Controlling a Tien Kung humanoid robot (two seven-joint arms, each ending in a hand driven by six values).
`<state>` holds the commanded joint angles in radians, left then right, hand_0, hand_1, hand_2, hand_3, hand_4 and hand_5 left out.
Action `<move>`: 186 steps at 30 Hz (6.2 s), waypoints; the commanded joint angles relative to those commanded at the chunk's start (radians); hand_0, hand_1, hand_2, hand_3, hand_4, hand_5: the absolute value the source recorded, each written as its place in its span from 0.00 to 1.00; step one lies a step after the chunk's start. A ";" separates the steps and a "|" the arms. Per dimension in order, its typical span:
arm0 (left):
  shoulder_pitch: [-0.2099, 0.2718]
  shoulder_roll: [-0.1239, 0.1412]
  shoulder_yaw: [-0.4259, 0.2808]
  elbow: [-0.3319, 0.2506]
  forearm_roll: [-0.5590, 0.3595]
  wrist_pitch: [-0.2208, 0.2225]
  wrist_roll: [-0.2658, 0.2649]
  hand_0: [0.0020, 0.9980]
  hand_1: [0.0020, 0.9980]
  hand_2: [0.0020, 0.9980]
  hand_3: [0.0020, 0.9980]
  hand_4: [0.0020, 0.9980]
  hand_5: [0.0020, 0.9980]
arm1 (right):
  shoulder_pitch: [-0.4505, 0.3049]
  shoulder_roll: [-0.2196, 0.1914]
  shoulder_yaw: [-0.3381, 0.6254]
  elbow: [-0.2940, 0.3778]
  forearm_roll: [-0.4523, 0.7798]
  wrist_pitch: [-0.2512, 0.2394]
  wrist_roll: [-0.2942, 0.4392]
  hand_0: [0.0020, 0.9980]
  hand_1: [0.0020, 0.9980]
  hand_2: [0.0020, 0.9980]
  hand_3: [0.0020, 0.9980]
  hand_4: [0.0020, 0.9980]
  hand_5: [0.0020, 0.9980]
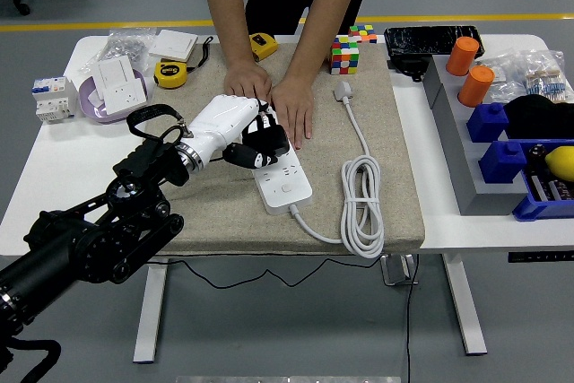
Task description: Pick up the plug,place it near the board,insert it into the board,press the button
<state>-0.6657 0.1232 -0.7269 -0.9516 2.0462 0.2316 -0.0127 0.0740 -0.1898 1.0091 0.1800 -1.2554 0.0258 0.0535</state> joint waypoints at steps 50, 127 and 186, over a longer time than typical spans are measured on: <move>-0.041 0.026 0.058 0.125 -0.031 -0.048 -0.019 0.34 0.24 0.24 0.36 0.52 0.09 | -0.006 0.000 0.001 0.000 -0.001 -0.001 -0.002 0.95 0.90 0.86 0.88 1.00 0.99; 0.256 -0.073 -0.459 -0.280 -0.371 -0.143 0.023 0.93 0.99 0.95 0.91 1.00 1.00 | -0.021 0.003 0.015 0.000 -0.007 0.006 -0.005 0.98 0.91 0.86 0.89 1.00 0.97; 0.453 0.029 -0.325 -0.362 -0.248 -0.148 0.049 0.98 0.97 0.92 0.89 1.00 1.00 | -0.014 0.010 0.056 0.000 -0.028 0.005 -0.004 0.97 0.91 0.86 0.88 1.00 0.97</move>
<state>-0.2127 0.1519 -1.0521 -1.3136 1.7982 0.0834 0.0362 0.0601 -0.1803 1.0656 0.1800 -1.2833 0.0306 0.0490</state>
